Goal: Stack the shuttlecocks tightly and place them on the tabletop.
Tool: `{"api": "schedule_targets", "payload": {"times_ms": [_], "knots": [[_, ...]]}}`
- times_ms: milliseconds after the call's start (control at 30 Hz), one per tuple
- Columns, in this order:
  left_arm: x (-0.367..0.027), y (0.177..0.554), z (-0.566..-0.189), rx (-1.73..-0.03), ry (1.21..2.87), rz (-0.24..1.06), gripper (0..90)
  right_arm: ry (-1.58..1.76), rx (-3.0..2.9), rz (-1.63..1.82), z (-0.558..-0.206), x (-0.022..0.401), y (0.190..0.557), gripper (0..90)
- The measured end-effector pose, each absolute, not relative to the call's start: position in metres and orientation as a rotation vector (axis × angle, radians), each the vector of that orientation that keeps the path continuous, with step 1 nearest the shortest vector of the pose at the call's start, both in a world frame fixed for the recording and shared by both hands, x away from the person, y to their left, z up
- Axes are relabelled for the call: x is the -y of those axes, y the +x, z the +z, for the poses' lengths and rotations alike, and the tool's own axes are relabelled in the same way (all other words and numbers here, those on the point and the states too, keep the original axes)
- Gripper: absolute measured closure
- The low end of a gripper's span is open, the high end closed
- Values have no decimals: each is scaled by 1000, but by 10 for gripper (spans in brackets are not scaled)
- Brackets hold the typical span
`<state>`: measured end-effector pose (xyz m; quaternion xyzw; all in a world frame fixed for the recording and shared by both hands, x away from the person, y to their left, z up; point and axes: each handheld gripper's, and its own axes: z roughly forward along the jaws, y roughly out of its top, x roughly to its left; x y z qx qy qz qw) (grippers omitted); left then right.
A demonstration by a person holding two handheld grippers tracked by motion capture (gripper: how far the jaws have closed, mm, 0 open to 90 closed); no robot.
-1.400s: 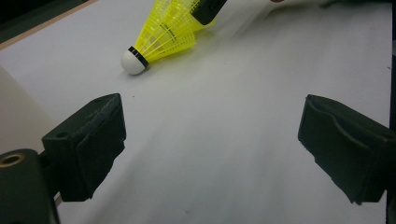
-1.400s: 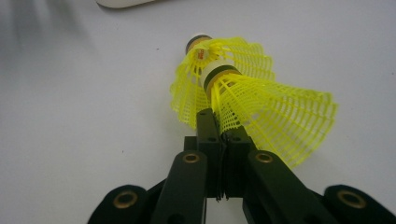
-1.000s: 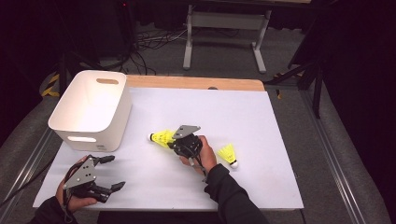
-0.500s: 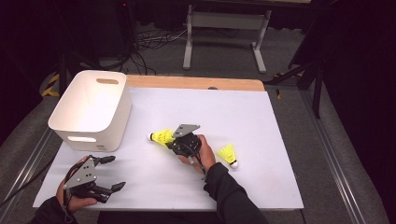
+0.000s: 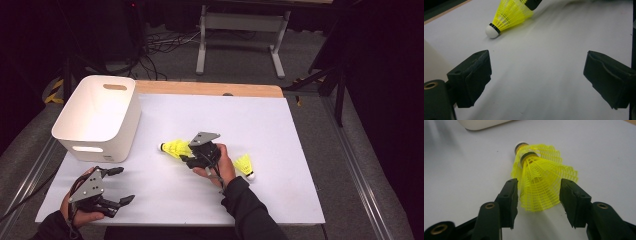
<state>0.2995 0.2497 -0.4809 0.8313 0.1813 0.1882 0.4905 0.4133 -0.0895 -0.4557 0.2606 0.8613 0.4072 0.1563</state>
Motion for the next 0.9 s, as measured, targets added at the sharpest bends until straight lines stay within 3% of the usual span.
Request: {"api": "schedule_targets", "payload": {"times_ms": [433, 900], "knots": [[-249, 300, -481, -443, 2022, 453, 85, 656, -2341, 1175, -415, 117, 387, 354], [-249, 299, -481, -449, 2015, 466, 80, 678, -2292, 1124, -389, 167, 365, 305]]}}
